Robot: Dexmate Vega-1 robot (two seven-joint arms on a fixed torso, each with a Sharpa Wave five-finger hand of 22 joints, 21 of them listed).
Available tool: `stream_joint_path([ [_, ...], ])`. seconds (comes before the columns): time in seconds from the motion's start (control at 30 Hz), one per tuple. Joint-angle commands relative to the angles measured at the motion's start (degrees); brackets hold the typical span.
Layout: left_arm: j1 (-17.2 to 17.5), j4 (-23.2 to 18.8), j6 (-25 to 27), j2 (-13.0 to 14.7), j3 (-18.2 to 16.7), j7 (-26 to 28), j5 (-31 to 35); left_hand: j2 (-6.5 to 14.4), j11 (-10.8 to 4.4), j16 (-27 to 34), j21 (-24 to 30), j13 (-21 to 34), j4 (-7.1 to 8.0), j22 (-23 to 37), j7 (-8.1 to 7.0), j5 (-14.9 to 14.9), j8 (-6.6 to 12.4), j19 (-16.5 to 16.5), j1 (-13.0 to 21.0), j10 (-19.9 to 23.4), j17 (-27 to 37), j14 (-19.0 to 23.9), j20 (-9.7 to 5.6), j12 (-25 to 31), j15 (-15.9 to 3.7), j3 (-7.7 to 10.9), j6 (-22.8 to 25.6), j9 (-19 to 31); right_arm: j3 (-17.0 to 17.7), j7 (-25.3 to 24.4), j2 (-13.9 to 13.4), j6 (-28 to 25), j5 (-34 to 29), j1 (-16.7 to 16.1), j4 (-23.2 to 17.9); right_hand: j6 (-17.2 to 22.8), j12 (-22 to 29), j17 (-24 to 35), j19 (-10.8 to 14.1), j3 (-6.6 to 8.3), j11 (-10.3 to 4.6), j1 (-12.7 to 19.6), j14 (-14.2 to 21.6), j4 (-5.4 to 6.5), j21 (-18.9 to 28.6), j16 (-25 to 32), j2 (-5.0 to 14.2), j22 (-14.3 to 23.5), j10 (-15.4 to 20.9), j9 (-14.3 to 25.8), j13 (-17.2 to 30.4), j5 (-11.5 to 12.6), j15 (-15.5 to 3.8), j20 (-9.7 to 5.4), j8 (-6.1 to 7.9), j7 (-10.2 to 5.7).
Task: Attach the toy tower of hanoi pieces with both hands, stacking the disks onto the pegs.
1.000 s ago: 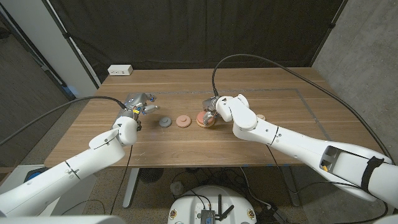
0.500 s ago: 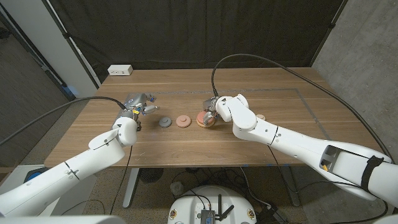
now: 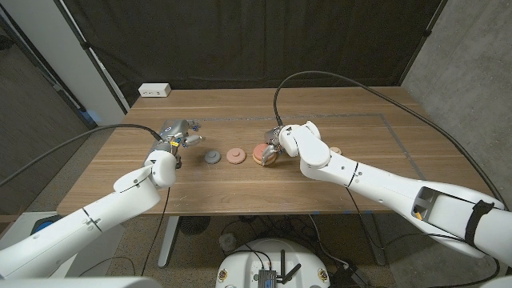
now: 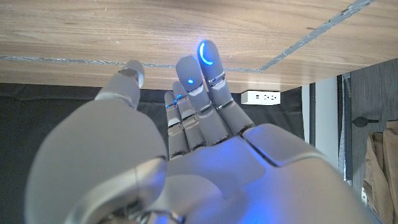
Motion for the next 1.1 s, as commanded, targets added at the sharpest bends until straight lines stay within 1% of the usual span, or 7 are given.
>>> stream_joint_path([
  [0.03,0.39,-0.23,0.03,0.1,-0.29,0.3,-0.07,0.16,0.11,0.24,0.47,0.08,-0.06,0.11,0.07,0.19,-0.05,-0.35,-0.36,0.66,0.14,0.24,-7.16,-0.02,-2.66,0.32,0.58,0.3,0.48,0.36,-0.19,0.22,-1.5,-0.44,-0.85,-1.88,-0.05,-0.32,-0.58,-0.07,0.58,-0.02,-1.2,-0.22,-0.54,-0.89,-0.54,-0.04,-1.54,0.25,-0.22,-1.06,-3.48,-5.04,-0.53,0.42],
  [0.27,0.35,-0.13,-0.12,-0.03,-0.21,0.36,-0.08,0.16,0.11,0.27,0.5,0.09,-0.05,0.15,0.1,0.19,-0.02,-0.4,-0.39,0.58,0.2,0.26,-7.16,-0.07,-2.66,0.41,0.68,0.31,1.1,1.33,-0.41,0.11,-2.32,-0.83,-1.91,-3.4,0.14,-1.11,-0.94,0.16,1.21,0.36,-2.8,-0.64,-0.79,-2.39,-0.32,0.07,-3.01,0.22,-0.56,-1.99,-3.54,-5.03,-0.46,0.61],
  [0.47,0.4,-0.13,-0.35,-0.05,-0.3,0.49,-0.08,0.2,0.18,0.34,0.49,0.13,-0.03,0.14,0.09,0.19,-0.04,-0.44,-0.42,0.6,0.31,0.31,-7.16,-0.06,-2.66,0.47,0.67,0.32,2.0,1.6,-0.84,-0.09,-2.9,-1.51,-3.13,-2.81,0.43,-1.2,-1.3,0.37,1.22,0.74,-3.13,-0.85,-1.04,-2.83,-0.04,0.01,-3.14,0.27,-0.75,-2.33,-3.54,-5.01,0.11,0.64],
  [0.7,0.4,-0.34,-0.34,0.1,-0.34,0.45,0.08,0.18,0.27,0.3,0.51,0.1,-0.03,0.12,0.1,0.18,-0.03,-0.41,-0.45,0.76,0.29,0.25,-7.15,-0.04,-2.66,0.53,0.73,0.32,3.6,1.76,-1.7,-0.82,-3.48,-2.84,-5.44,-2.71,0.83,-1.28,-1.4,0.65,1.07,1.21,-3.27,-0.99,-1.18,-3.17,0.44,-0.06,-2.65,0.32,-0.92,-2.43,-3.56,-5.02,0.37,0.6],
  [0.9,0.43,-0.44,-0.45,0.02,-0.48,0.41,-0.03,0.16,0.16,0.17,0.52,0.13,-0.04,0.1,0.1,0.17,-0.05,-0.38,-0.52,0.64,0.21,0.07,-7.15,-0.1,-2.66,0.64,0.73,0.32,5.24,1.16,-2.33,-1.28,-3.19,-4.18,-7.02,-1.61,1.12,-1.13,-1.3,0.99,0.99,1.68,-2.96,-1.06,-1.16,-3.18,1.12,-0.02,-2.15,0.39,-1.05,-2.34,-3.57,-5.03,0.95,0.38],
  [0.97,0.41,-0.61,-0.24,0.01,-0.44,0.32,-0.01,0.14,0.21,0.21,0.54,0.13,-0.05,0.11,0.15,0.17,-0.07,-0.37,-0.52,0.62,0.23,0.11,-7.16,-0.1,-2.66,0.65,0.7,0.32,5.82,1.19,-2.46,-1.52,-2.84,-4.56,-7.39,-1.38,1.23,-1.08,-1.21,1.33,0.88,2.11,-2.79,-1.12,-1.16,-3.2,1.71,-0.04,-1.96,0.45,-1.09,-2.13,-3.58,-5.06,1.11,0.29],
  [1.1,-0.3,-0.9,0.35,-0.01,0.51,-0.4,0.65,0.1,0.05,0.25,0.53,0.13,-0.08,0.11,0.12,0.17,-0.08,-0.42,-0.5,0.59,0.29,0.11,-7.17,-0.12,-2.66,0.72,0.69,0.33,7.12,0.22,-3.14,-2.02,-2.1,-5.76,-8.57,-0.94,1.48,-1.09,-1.15,1.76,0.88,2.65,-2.68,-1.2,-1.12,-3.39,2.41,0.0,-1.5,0.59,-1.1,-1.82,-3.57,-5.03,1.4,0.12],
])
